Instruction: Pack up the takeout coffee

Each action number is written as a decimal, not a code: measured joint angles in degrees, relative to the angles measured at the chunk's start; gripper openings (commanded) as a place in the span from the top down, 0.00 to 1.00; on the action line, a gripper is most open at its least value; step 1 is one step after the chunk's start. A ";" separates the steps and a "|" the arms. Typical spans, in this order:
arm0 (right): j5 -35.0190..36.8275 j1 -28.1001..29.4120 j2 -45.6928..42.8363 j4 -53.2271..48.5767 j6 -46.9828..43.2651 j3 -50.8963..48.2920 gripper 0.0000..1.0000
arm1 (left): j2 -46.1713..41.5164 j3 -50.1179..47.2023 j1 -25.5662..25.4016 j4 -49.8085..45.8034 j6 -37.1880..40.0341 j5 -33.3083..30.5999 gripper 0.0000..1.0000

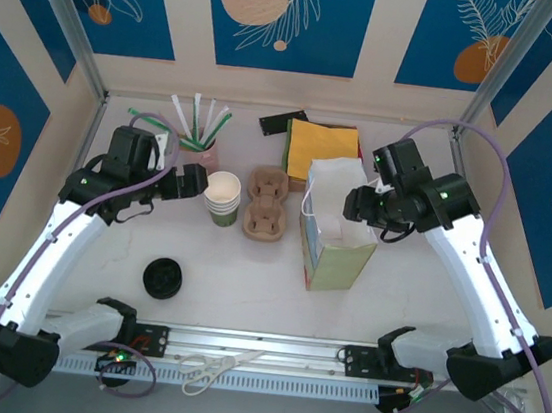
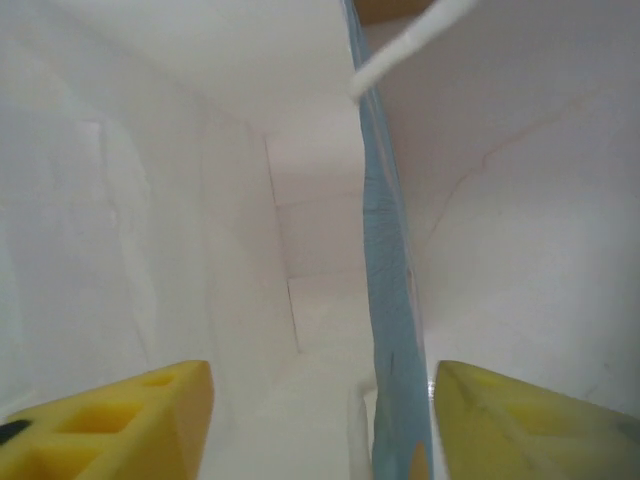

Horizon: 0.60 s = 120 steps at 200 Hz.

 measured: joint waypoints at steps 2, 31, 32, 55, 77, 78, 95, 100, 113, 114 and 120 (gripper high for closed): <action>-0.07 -0.09 0.22 0.07 -0.11 -0.17 0.49 | -0.04 -0.02 -0.04 -0.02 0.13 0.02 0.00; -1.11 -2.27 0.92 1.29 -1.20 -3.43 0.72 | -0.85 -0.07 -0.26 -0.46 0.94 0.55 0.00; -1.11 -2.45 0.90 1.36 -1.09 -3.52 0.72 | -0.87 -0.09 -0.28 -0.46 0.94 0.55 0.00; -1.92 -5.95 0.55 2.38 -2.82 -4.57 0.94 | -1.01 -0.13 -0.46 -0.44 0.96 0.92 0.00; -2.51 -10.45 0.22 2.58 -5.51 -4.59 1.00 | -1.07 -0.13 -0.50 -0.44 0.96 1.09 0.00; -2.54 -10.60 0.22 2.58 -5.51 -4.59 1.00 | -1.09 -0.13 -0.50 -0.44 0.96 1.09 0.00; -3.06 -14.60 -0.04 2.56 -7.50 -4.57 1.00 | -1.36 -0.13 -0.50 -0.42 0.98 1.09 0.00; -3.21 -15.96 -0.15 2.56 -8.15 -4.55 1.00 | -1.49 -0.13 -0.50 -0.44 0.98 1.07 0.00; -3.52 -18.93 -0.44 2.54 -9.62 -4.55 1.00 | -1.73 -0.15 -0.50 -0.44 1.01 1.09 0.00; -3.56 -19.23 -0.46 2.54 -9.70 -4.55 1.00 | -1.75 -0.15 -0.50 -0.42 1.01 1.09 0.00; -3.58 -20.48 -0.63 2.54 -10.36 -4.55 1.00 | -1.86 -0.15 -0.52 -0.44 1.01 1.07 0.00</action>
